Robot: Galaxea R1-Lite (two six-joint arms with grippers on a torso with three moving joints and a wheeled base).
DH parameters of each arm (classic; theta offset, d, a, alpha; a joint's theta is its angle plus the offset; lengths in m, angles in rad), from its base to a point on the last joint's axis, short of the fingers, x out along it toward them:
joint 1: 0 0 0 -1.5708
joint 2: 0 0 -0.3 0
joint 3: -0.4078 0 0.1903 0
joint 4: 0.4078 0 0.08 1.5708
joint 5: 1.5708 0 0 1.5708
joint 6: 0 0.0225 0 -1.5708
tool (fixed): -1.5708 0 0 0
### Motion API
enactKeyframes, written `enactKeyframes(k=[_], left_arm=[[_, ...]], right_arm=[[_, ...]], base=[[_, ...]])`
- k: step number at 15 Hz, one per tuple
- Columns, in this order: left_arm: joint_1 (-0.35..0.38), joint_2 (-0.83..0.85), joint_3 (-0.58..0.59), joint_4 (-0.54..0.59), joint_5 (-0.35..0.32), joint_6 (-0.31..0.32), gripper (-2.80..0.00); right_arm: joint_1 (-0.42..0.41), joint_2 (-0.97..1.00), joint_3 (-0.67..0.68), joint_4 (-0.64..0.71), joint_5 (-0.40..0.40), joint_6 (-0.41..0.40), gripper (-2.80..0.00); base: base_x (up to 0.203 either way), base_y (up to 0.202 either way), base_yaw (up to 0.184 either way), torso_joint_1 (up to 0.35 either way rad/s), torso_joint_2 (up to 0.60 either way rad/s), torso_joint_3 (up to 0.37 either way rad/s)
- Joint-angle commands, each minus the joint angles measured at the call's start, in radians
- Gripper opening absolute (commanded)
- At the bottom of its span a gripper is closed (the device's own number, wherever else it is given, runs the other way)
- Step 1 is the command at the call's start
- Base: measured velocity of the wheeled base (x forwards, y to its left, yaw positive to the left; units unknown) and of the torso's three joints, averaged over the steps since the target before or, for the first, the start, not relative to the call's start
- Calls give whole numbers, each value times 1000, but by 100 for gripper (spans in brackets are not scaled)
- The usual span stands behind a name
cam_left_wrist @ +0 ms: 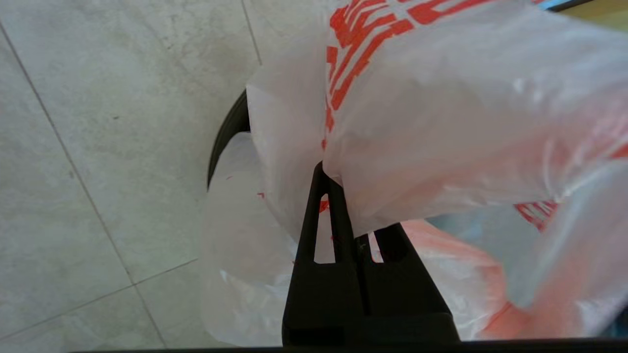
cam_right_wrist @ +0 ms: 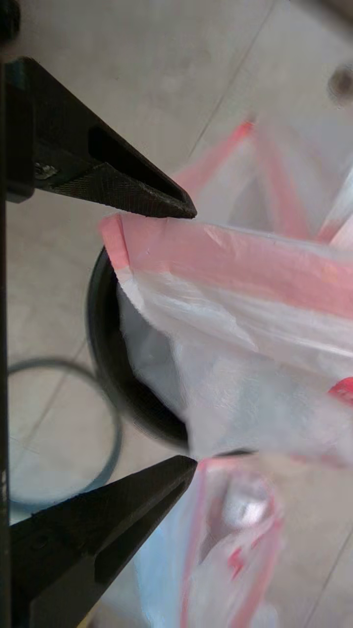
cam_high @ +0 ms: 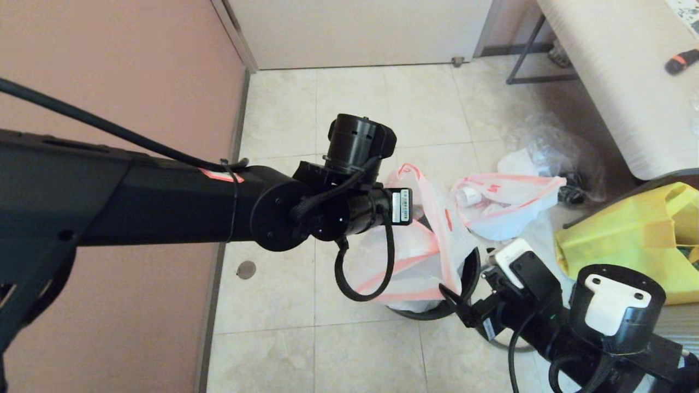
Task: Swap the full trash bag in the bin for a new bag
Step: Put the new garbage bag on the trash can
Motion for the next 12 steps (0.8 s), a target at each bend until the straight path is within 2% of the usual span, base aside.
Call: enactKeyframes(k=[1,7,12], left_arm=[[-12,-4,3,0,3,-4,-280],[-15,-41,5,0,6,-6,-280],[-46,-73,44,3,8,-18,-280]], right_arm=[[-2,36,-1,-11,-32,-12,0],[-14,48,43,-38,-167,-34,0],[-116,73,-18,-114,-239,-28,0]], base=[[0,0,0,0,0,0],[0,0,0,0,0,0],[0,0,0,0,0,0]])
